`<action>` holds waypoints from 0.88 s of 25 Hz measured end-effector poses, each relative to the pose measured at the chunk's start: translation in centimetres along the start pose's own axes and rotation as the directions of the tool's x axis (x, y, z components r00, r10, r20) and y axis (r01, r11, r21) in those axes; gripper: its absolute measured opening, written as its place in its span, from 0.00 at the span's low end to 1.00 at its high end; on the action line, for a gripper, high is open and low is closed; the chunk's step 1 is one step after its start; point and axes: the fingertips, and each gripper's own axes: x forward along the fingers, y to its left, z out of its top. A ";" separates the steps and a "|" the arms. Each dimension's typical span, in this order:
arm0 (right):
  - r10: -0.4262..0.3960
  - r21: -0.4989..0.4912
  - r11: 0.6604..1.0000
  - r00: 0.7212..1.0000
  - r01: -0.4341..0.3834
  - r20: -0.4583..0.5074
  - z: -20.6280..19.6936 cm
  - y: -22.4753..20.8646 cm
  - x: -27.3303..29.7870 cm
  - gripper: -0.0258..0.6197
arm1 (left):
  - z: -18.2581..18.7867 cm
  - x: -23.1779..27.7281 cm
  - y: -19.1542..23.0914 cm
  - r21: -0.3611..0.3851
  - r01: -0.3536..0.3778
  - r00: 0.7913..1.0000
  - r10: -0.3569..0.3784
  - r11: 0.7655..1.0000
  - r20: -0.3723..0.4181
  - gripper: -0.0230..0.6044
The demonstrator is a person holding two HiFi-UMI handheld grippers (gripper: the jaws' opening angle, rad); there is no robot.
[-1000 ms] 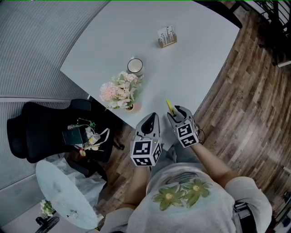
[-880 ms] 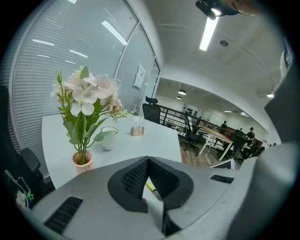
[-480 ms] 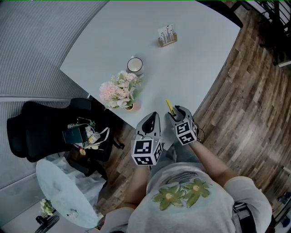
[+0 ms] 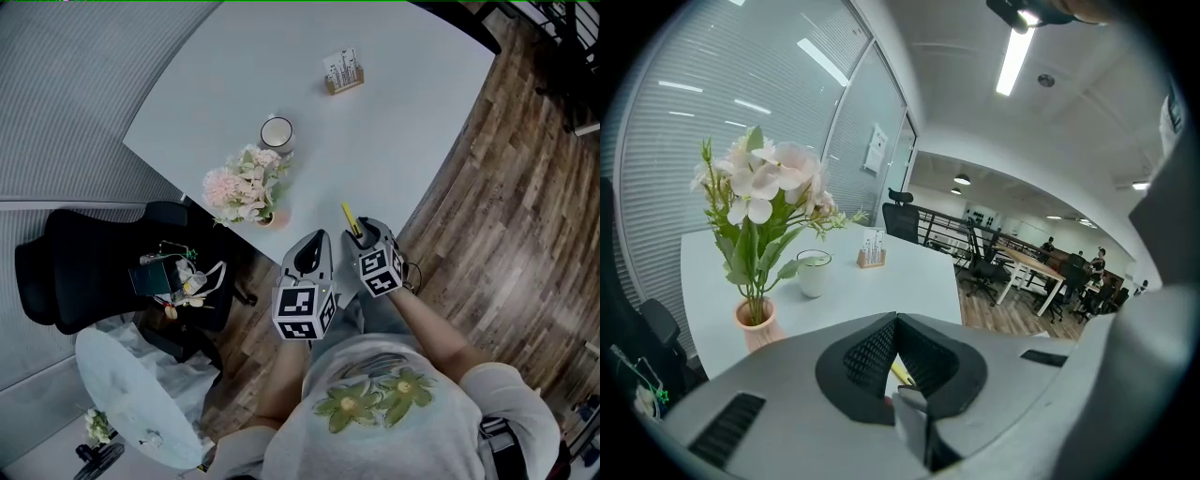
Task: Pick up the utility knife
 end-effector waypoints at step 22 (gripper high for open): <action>0.003 -0.057 0.998 1.000 -0.004 -0.016 -0.2 -0.3 -0.2 0.15 | 0.1 -0.2 -0.7 0.019 0.005 1.000 -0.005 1.000 0.001 0.04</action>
